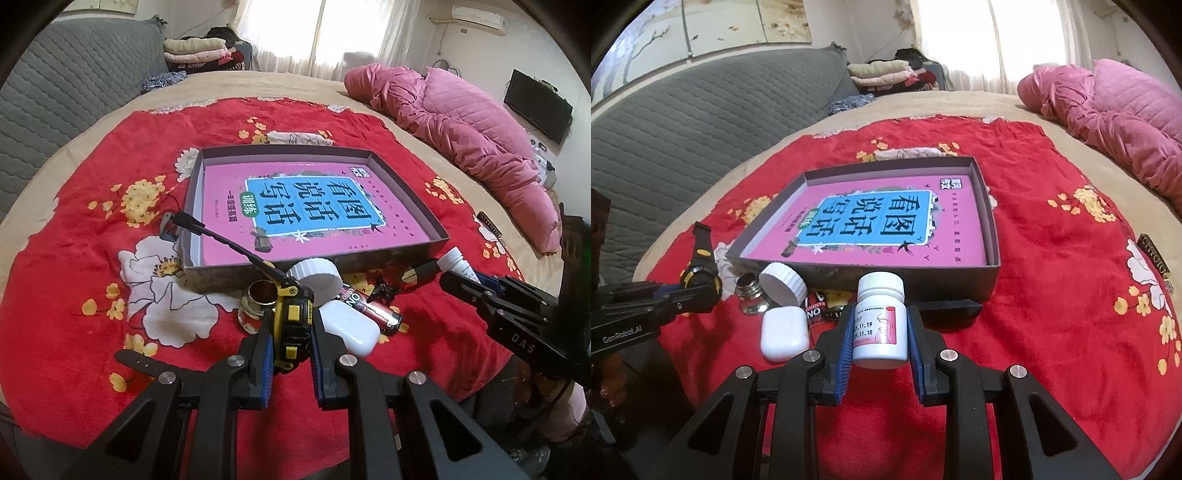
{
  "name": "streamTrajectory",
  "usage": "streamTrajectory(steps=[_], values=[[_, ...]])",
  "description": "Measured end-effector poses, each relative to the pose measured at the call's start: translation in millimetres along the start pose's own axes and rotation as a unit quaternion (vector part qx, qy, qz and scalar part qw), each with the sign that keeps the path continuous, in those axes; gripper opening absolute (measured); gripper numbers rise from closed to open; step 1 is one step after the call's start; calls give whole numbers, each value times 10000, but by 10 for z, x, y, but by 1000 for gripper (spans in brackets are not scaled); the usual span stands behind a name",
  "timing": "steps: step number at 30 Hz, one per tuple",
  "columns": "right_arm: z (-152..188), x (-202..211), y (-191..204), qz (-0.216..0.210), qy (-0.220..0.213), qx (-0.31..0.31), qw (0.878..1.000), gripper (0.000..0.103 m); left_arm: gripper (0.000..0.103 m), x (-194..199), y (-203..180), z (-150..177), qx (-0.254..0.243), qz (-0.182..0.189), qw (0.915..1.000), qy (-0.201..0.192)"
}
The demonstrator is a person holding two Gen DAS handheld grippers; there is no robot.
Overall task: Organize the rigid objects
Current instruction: 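Lift the tape measure with the left tool while the right tool carries the pill bottle over the box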
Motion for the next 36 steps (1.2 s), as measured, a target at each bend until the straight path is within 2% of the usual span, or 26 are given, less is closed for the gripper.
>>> streamTrajectory(steps=[12,22,36], values=[[-89,30,15,-8,-196,50,9998,27,17,90,112,-185,246,-9,9993,-295],[-227,117,-34,47,-536,98,9985,27,17,132,92,-370,126,-264,9978,-598],[-218,139,-173,160,-607,-102,9980,27,17,-143,36,-782,269,-397,9950,-874]])
Point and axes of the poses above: each gripper's, at about its wrist camera, not at the fingertips, and x roughly against the way its jaws point, y to its left, z to its underside, the point moved 8 cm from there along -x, roughly the way its jaws point, and after that the axes turned 11 degrees about x, right-handed, at the moved point
